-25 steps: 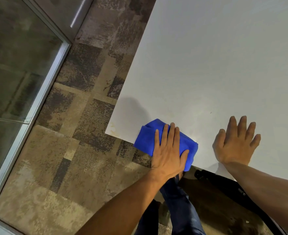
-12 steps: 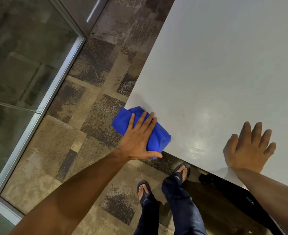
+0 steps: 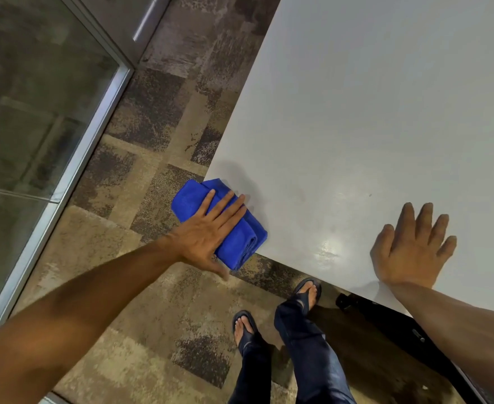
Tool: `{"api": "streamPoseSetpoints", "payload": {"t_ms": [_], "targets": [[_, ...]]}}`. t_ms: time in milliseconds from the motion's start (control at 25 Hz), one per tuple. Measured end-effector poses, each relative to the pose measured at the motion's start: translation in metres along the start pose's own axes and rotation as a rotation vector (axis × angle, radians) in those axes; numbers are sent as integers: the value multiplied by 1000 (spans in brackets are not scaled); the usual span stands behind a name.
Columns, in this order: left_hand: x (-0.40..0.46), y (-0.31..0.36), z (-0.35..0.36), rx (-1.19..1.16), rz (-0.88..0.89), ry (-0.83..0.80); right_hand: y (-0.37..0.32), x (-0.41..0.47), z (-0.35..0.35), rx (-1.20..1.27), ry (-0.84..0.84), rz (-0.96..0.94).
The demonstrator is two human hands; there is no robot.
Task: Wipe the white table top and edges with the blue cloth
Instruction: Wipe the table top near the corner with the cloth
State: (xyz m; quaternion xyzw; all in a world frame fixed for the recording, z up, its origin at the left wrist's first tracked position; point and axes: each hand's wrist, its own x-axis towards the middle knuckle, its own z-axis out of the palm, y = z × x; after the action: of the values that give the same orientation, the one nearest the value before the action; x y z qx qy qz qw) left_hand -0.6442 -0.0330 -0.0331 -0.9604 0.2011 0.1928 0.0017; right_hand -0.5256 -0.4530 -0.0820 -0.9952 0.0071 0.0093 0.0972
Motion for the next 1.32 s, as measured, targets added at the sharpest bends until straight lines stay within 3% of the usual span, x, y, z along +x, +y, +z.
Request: {"api": "streamPoseSetpoints", "payload": {"t_ms": [120,320,680,760,840,960,1080,1200,1320], "targets": [[-3,-17,-3,94,115,-52,1,1,2,5,7,-2],[-10,-28,-3,142,125,-53,4,1,4,-7,12,-4],[-108,-96,-12,109,-80,-229,1,1,4,2,17,-2],[-130,-103,-17,-31,-247,-239,1,1,4,-3,22,-5],[-135,-105,-31,-252,-479,-127,1,2,4,-5,18,-3],[-115,-100,-56,-468,-755,194,1,1,5,-13,20,-1],[-76,-77,-87,-892,-937,492,1,1,4,-14,18,1],[-24,-54,-109,-1283,-937,680,2,1,4,-14,15,3],[29,-26,-119,-1521,-725,637,1,1,3,-13,7,7]]}}
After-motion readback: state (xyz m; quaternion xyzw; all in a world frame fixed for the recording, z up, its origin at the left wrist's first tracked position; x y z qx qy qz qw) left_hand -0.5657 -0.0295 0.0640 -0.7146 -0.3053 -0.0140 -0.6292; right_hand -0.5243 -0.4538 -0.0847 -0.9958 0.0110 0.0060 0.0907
